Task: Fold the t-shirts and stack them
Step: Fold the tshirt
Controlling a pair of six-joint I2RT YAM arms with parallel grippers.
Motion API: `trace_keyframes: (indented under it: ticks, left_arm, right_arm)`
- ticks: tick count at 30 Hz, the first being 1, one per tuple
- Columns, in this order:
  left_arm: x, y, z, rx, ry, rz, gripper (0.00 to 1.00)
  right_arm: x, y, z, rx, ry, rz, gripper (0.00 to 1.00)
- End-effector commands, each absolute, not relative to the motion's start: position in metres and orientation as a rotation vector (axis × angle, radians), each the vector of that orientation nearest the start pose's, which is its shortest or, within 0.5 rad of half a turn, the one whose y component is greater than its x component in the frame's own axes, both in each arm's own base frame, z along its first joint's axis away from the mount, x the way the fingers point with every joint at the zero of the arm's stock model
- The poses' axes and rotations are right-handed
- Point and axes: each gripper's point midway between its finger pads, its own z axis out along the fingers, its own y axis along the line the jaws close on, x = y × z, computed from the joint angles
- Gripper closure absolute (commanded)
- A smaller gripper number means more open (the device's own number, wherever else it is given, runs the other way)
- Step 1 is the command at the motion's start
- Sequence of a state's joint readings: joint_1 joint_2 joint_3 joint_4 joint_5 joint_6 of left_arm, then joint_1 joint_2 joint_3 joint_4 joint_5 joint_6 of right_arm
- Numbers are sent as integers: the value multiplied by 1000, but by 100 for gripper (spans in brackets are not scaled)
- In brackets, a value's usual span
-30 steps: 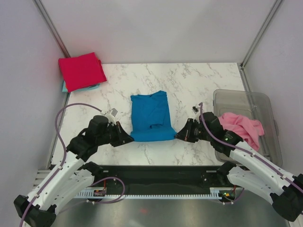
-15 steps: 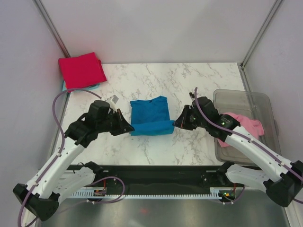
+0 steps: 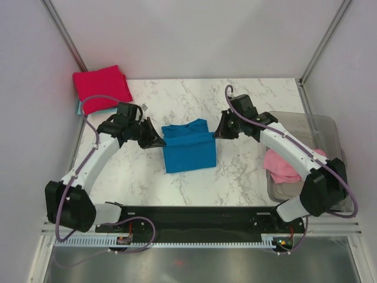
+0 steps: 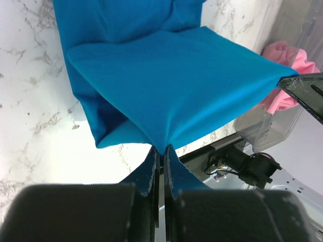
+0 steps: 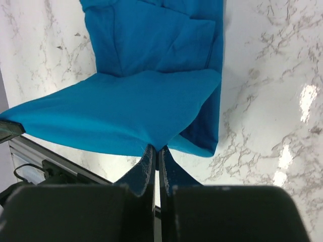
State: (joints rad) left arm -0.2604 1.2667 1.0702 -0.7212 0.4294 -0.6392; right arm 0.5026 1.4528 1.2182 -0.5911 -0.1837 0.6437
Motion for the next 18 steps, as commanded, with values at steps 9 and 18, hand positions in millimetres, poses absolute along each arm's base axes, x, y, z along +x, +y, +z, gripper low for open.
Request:
trace_keyframes:
  ticks: [9, 18]
  left_arm:
    - [400, -161, 148, -370, 2620, -1076, 98]
    - [491, -148, 89, -471, 2697, -1183, 56]
  right_arm:
    - [441, 250, 138, 27, 2565, 788, 100]
    - [545, 262, 115, 66, 2529, 887, 25]
